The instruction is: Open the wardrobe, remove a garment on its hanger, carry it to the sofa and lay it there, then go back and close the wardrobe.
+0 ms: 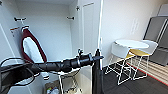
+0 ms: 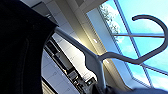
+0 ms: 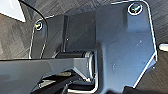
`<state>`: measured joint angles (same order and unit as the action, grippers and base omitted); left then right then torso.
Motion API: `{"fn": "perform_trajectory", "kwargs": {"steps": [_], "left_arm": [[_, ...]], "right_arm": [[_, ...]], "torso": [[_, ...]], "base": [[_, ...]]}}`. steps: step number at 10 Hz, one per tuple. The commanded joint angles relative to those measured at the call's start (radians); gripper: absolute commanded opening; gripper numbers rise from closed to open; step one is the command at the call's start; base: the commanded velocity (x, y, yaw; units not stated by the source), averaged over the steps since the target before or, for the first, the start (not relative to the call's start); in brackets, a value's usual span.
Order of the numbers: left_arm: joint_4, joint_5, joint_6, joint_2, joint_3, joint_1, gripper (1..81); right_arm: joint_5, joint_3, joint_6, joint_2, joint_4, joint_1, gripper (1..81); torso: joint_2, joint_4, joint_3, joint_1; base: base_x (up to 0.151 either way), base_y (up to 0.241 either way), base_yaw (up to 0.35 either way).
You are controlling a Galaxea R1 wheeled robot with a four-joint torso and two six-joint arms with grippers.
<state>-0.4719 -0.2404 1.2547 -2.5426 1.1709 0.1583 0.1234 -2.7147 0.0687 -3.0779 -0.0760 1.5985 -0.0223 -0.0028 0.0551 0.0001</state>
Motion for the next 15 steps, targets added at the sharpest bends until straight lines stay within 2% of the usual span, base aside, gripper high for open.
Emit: {"fn": "perform_trajectory", "kwargs": {"steps": [1,4,15], "left_arm": [[-0.016,-0.045,-0.009,0.002,-0.023,-0.176,1.0],[-0.019,-0.066,-0.003,0.008,-0.030,-0.174,1.0],[-0.042,-0.062,-0.003,0.025,-0.060,-0.177,1.0]], "right_arm": [[-0.051,0.012,-0.004,-0.009,-0.002,-0.033,81.1],[-0.051,0.009,-0.004,-0.012,-0.002,-0.031,81.1],[-0.053,0.006,-0.004,-0.027,-0.001,-0.038,81.1]], "torso": [[0.000,0.000,0.000,0.000],[0.000,0.000,0.000,0.000],[0.000,0.000,0.000,0.000]], "base": [[0.000,0.000,-0.336],[0.000,0.000,-0.335],[0.000,0.000,-0.335]]}}
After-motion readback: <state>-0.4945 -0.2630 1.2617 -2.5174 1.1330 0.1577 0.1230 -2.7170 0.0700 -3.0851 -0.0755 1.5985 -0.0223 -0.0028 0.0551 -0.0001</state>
